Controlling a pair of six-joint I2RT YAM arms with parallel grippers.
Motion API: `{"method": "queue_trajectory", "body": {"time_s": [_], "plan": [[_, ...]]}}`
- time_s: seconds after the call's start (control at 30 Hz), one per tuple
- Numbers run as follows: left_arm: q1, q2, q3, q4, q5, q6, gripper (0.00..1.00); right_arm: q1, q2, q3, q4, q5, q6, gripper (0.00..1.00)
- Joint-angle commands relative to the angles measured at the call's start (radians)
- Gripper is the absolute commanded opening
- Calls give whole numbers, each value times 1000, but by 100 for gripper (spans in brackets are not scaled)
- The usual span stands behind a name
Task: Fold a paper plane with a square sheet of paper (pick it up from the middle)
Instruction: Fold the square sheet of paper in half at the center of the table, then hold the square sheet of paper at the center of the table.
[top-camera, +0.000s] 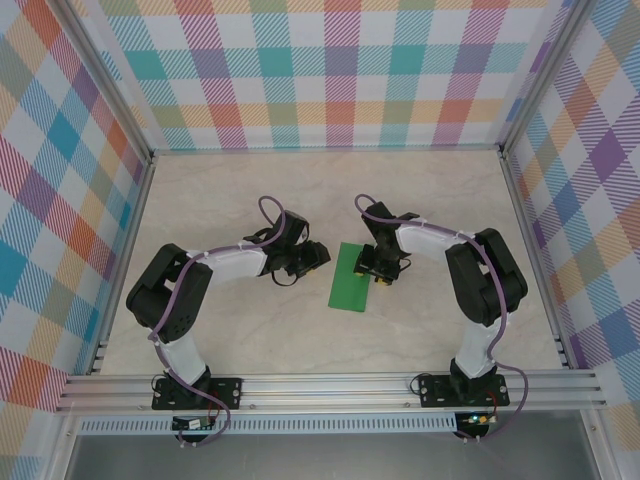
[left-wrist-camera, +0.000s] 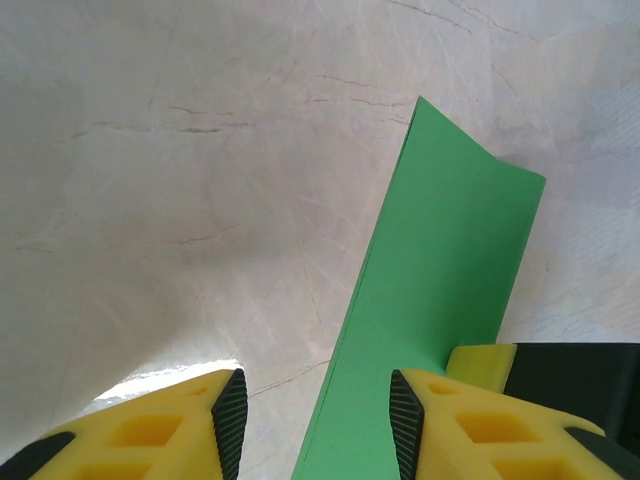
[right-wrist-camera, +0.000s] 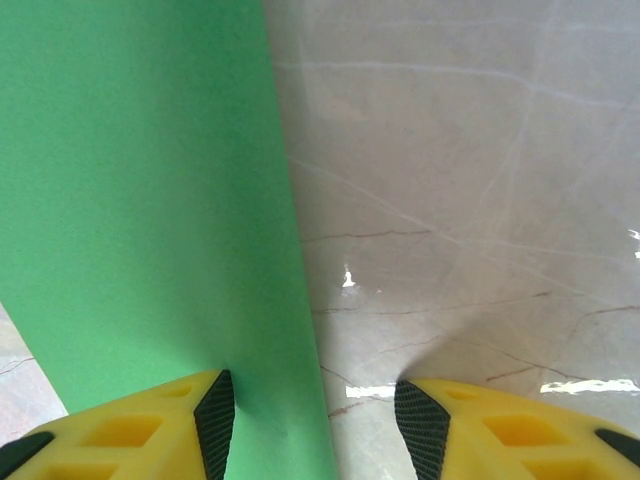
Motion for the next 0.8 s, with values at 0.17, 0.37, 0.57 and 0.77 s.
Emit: {"method": "queue_trajectory", "body": {"time_s": [0.17,0.37,0.57,0.77], "plan": [[-10,4,14,-1,28,38,44,-4,156,-70,20,48,5,53],[-10,29,17,25,90,42,43,-4,170,-71,16,58,5,54],[-10,47,23,31,127,50,41,-5,186,-67,16,60,5,54],[-11,61,29,44,164,55,38,-4,193,-63,13,63,0,54]]}}
